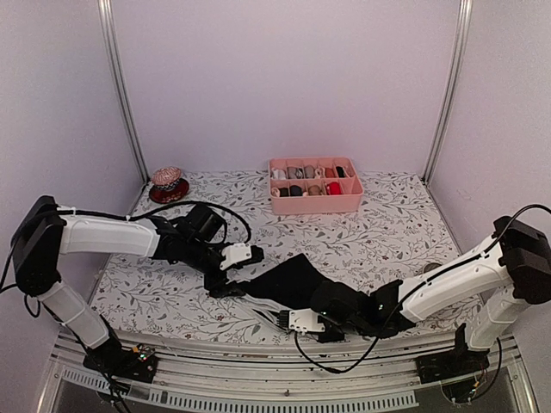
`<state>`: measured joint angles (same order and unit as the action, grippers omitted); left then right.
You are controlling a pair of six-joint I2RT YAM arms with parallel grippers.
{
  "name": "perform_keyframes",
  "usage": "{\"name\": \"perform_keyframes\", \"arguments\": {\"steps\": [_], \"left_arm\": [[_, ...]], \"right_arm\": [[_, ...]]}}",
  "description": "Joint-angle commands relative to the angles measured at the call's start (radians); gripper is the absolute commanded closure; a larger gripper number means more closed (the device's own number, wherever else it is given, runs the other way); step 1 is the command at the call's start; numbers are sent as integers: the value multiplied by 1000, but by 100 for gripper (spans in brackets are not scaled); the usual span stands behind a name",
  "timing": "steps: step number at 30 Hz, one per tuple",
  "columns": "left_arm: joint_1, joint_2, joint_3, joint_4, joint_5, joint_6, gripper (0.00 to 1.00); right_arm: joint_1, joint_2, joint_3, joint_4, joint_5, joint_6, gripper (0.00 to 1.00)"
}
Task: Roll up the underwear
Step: Adjust the underwear at the center of the board.
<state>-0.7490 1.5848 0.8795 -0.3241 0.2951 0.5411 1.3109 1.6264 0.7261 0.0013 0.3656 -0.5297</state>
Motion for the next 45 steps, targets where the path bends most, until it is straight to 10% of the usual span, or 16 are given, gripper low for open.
{"name": "perform_keyframes", "arguments": {"steps": [1,14,22,30,45], "left_arm": [[-52,-22,-28,31,-45,13,17],[-79,1,-58,80,-124,12,17],[-79,-7,-70,95,-155,6,35],[-78,-26,-72,102,-168,3,64],[-54,-77,-88,118,-170,-4,66]], "right_arm": [[18,2,-11,5,-47,29,72],[21,104,-9,51,64,5,66],[21,60,-9,45,55,8,97],[21,81,42,2,55,19,98],[21,91,148,-152,33,66,93]]}}
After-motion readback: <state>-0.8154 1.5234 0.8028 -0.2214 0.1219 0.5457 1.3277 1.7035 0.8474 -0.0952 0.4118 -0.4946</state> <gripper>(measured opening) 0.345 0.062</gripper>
